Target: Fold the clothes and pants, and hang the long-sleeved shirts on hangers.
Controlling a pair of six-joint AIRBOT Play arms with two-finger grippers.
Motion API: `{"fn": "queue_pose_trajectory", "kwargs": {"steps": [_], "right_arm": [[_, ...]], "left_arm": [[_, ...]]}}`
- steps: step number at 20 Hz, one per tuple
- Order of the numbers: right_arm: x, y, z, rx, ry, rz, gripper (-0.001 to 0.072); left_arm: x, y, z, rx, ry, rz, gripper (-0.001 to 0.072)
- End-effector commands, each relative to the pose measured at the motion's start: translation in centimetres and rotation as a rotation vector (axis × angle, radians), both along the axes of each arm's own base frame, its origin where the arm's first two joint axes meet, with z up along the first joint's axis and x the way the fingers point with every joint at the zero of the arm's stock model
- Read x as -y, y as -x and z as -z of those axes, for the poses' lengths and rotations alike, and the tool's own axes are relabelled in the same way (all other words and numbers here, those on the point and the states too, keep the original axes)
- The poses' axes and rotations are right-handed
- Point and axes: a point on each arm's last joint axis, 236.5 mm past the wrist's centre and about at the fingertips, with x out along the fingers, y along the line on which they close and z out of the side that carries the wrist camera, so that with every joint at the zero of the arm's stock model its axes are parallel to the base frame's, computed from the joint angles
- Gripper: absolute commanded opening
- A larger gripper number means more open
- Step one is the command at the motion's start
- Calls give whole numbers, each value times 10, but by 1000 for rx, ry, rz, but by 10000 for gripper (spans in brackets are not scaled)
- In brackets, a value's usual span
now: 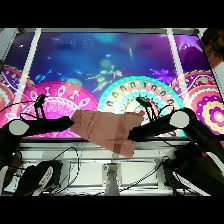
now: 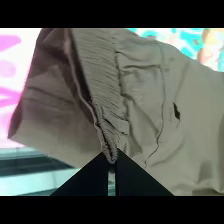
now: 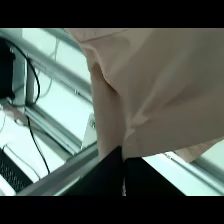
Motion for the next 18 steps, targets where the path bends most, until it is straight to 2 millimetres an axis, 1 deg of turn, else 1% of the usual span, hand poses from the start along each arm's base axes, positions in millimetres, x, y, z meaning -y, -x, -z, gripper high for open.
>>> {"fn": "queue_pose_trajectory", "kwargs": {"steps": [1, 3, 5, 7, 10, 11, 12, 13, 14, 15, 16, 17, 18], "right_arm": [[-6, 33, 4, -60, 23, -75, 8], [-5, 39, 9, -71, 54, -72, 8], [-1, 45, 19, -82, 106, -59, 8], [7, 47, 36, -90, 173, -15, 7], [8, 51, 63, -108, 195, 51, 8], [9, 52, 69, -117, 196, 64, 8], [10, 51, 74, -121, 199, 86, 9], [10, 51, 76, -122, 199, 98, 39], [10, 50, 76, -121, 198, 100, 135], [9, 50, 76, -122, 196, 100, 293], [10, 51, 76, -124, 198, 98, 430], [10, 51, 76, -123, 200, 97, 488], [11, 50, 76, -117, 202, 94, 488]], "left_arm": [[-20, 14, 7, -63, -106, 23, 21], [-26, 19, 12, -87, -139, 33, 21], [-34, 23, 17, -115, -173, 32, 21], [-35, 23, 21, -128, -182, 33, 22], [-35, 24, 27, -157, -181, 37, 23], [-35, 25, 28, -164, -181, 38, 25], [-35, 25, 29, -169, -181, 39, 69], [-35, 26, 29, -170, -181, 39, 75], [-35, 27, 29, -174, -181, 42, 75], [-35, 29, 29, -183, -181, 45, 76], [-35, 32, 30, -196, -181, 52, 78], [-34, 36, 30, -210, -180, 59, 109], [-34, 39, 30, -222, -180, 64, 316]]}}
